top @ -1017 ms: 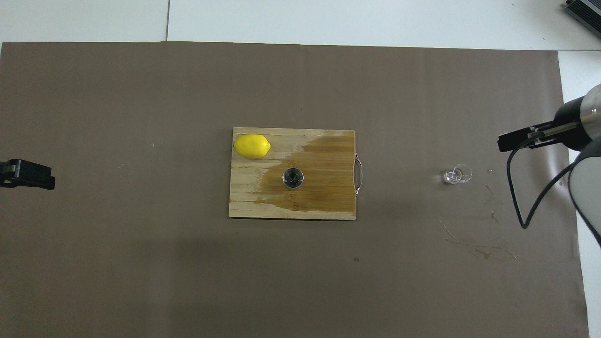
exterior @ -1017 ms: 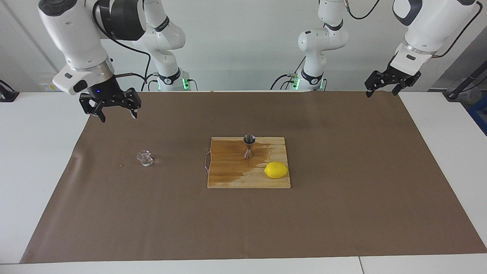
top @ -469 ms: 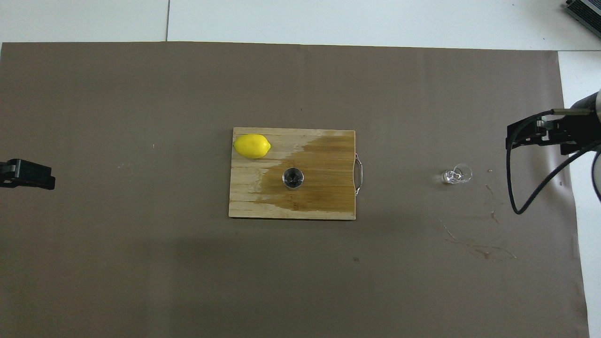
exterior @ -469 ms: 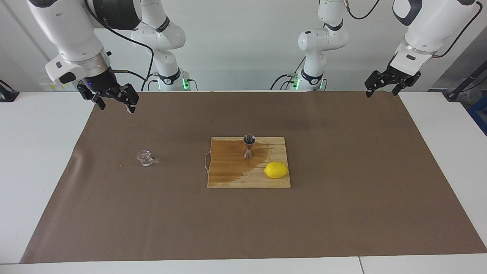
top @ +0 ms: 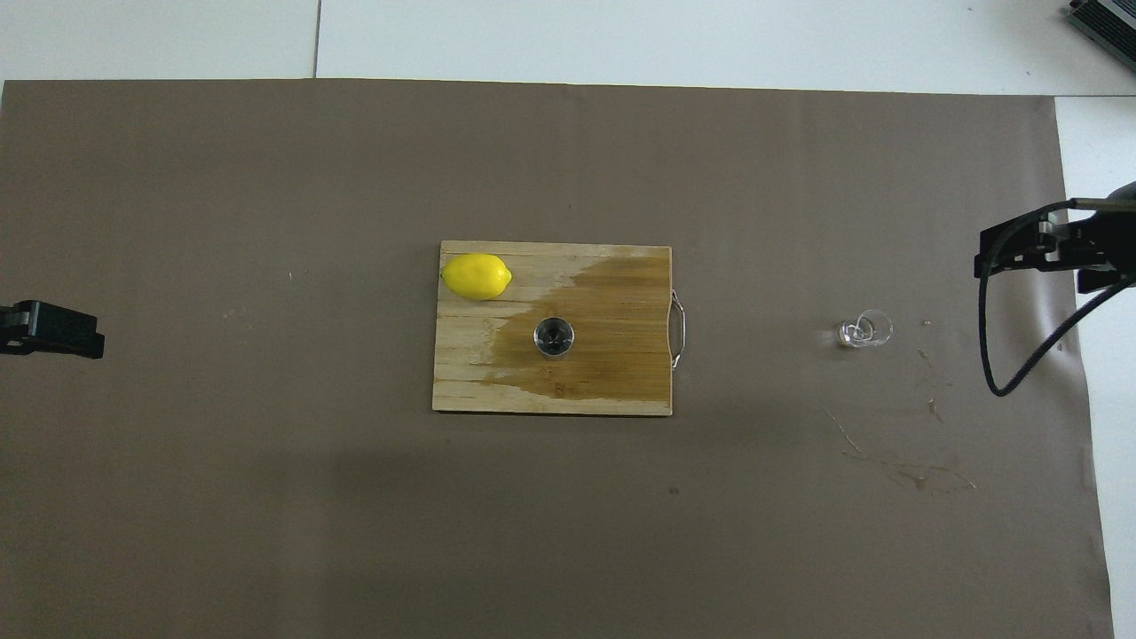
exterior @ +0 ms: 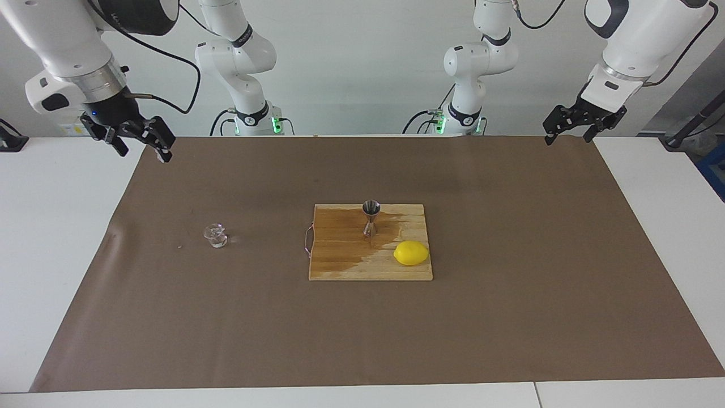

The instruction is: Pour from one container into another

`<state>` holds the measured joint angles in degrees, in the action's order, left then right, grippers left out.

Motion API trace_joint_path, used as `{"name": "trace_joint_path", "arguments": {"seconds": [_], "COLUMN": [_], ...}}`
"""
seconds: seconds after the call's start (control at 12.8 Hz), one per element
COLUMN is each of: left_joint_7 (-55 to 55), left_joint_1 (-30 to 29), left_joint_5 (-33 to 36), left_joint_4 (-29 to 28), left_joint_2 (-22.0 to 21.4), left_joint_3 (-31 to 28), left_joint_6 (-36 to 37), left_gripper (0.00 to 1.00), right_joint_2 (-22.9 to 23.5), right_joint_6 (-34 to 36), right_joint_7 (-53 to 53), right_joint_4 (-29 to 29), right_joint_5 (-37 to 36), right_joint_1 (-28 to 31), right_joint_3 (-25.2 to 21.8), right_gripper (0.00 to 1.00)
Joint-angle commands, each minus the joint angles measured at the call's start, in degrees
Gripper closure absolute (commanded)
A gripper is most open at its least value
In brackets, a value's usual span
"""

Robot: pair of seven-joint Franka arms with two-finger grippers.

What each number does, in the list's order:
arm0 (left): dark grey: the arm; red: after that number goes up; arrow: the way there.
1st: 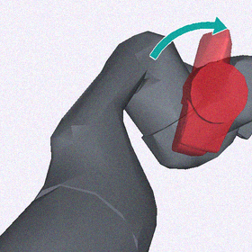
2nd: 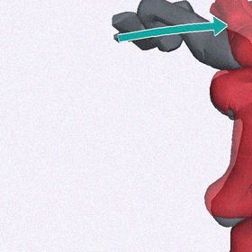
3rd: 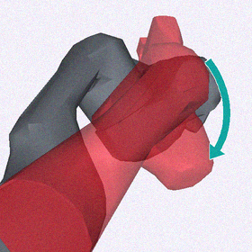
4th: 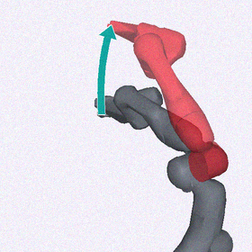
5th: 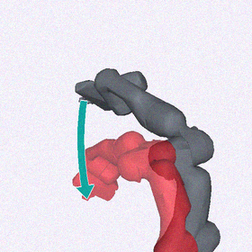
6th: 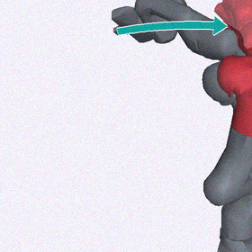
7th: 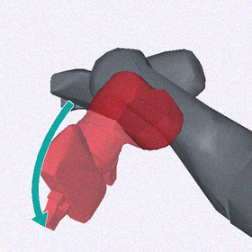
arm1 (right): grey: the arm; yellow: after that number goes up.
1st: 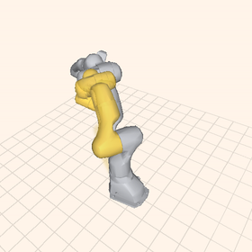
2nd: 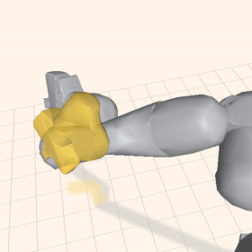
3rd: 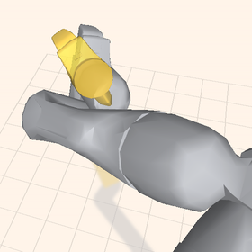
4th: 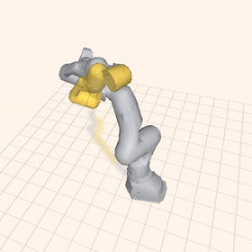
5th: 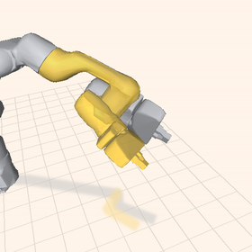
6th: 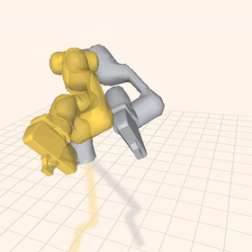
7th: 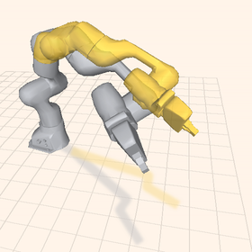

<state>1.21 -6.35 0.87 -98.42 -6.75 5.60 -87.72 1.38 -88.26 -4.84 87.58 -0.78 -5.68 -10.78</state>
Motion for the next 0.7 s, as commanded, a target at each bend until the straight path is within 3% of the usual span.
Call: {"name": "trace_joint_path", "arguments": {"seconds": [0.0, 0.31, 0.63], "left_joint_7": [-0.07, -0.07, 0.11], "left_joint_1": [-0.51, -0.51, -0.51], "left_joint_5": [0.53, 0.53, 0.62], "left_joint_4": [-1.16, -1.16, -0.37], "left_joint_2": [-1.17, -1.17, -0.99], "left_joint_3": [0.29, 0.29, 0.2], "left_joint_6": [0.18, 0.27, -0.69], "left_gripper": [0.0, 0.0, 0.0], "right_joint_2": [-2.0, -8.49, -6.4], "right_joint_6": [-0.95, -2.88, -3.76], "right_joint_7": [1.41, 1.59, 0.97], "right_joint_4": [3.3, 11.11, 8.15], "right_joint_5": [-1.6, -2.74, -3.0], "right_joint_1": [0.15, 1.63, 1.82], "right_joint_3": [1.11, 3.39, 3.48], "right_gripper": [0.0, 0.0, 0.0]}}
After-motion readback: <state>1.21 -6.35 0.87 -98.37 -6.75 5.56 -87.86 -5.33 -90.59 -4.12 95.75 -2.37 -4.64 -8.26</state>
